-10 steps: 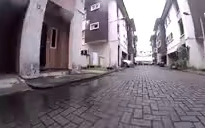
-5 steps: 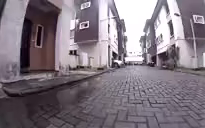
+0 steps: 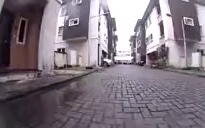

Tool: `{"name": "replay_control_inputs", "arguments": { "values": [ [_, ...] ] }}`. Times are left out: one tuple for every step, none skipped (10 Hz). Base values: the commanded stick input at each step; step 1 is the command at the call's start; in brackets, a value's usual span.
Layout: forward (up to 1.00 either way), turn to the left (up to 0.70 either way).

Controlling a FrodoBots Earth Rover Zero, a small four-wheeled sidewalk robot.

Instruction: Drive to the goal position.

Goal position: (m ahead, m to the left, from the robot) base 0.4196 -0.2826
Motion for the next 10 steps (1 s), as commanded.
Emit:
{"name": "replay_control_inputs", "arguments": {
  "values": [
    [0.85,0.00],
    [0.85,0.00],
    [0.85,0.00],
    [0.85,0.00],
    [0.85,0.00],
    [0.85,0.00],
    [0.85,0.00],
    [0.85,0.00],
    [0.85,0.00],
    [0.85,0.00]
  ]
}}
